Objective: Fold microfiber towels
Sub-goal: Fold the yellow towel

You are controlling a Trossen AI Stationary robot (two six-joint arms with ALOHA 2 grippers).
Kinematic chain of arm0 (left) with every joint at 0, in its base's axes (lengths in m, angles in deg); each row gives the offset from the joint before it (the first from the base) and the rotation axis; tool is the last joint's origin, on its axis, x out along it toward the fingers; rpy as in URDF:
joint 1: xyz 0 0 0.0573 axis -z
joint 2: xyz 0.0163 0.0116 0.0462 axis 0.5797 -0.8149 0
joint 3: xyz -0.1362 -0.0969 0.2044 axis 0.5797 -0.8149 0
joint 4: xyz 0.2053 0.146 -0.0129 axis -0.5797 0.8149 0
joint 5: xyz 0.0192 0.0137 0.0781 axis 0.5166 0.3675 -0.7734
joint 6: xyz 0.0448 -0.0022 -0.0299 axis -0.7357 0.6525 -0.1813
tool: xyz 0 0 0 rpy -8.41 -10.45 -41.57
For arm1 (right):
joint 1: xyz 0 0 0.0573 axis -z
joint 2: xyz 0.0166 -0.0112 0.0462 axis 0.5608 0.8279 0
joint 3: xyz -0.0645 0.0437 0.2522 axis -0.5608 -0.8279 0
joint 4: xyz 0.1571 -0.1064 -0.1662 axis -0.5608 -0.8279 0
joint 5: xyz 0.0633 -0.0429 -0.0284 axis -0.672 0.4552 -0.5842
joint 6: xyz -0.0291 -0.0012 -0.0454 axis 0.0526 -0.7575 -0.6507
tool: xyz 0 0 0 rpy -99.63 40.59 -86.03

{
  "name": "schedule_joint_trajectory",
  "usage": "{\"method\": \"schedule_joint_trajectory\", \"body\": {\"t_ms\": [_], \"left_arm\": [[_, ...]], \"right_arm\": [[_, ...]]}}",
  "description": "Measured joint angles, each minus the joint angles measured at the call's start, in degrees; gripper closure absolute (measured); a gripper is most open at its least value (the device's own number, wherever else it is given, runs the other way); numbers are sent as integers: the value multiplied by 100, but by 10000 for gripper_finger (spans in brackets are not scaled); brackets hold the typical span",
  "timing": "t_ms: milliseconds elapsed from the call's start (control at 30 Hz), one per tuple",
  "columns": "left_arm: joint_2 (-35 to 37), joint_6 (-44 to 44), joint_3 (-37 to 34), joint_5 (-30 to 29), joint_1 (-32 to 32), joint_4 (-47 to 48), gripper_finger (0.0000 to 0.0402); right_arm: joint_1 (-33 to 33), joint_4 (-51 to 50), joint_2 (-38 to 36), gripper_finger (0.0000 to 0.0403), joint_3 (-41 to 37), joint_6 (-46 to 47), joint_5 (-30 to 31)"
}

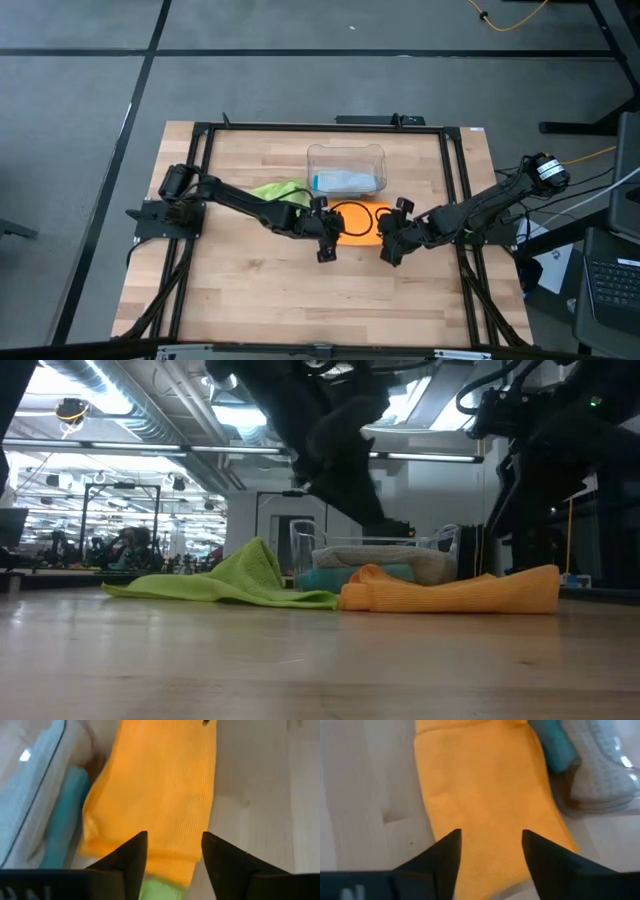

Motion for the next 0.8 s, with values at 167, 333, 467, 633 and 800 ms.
{"method": "schedule_joint_trajectory", "body": {"t_ms": [167,333,467,633,800], "left_arm": [[-139,0,3,63,-58,-93,193],[-145,-142,-1,76,-65,-306,191],[-145,-153,-1,76,-48,-340,191],[-146,-165,-1,147,9,-361,191],[-384,-782,1,226,163,-570,191]], "right_arm": [[4,5,2,154,0,-9,48],[3,62,2,152,0,200,-138],[-156,82,2,156,-2,-290,-621],[-466,98,2,157,-9,-949,-613],[-636,390,4,157,-400,-1249,-414]]}}
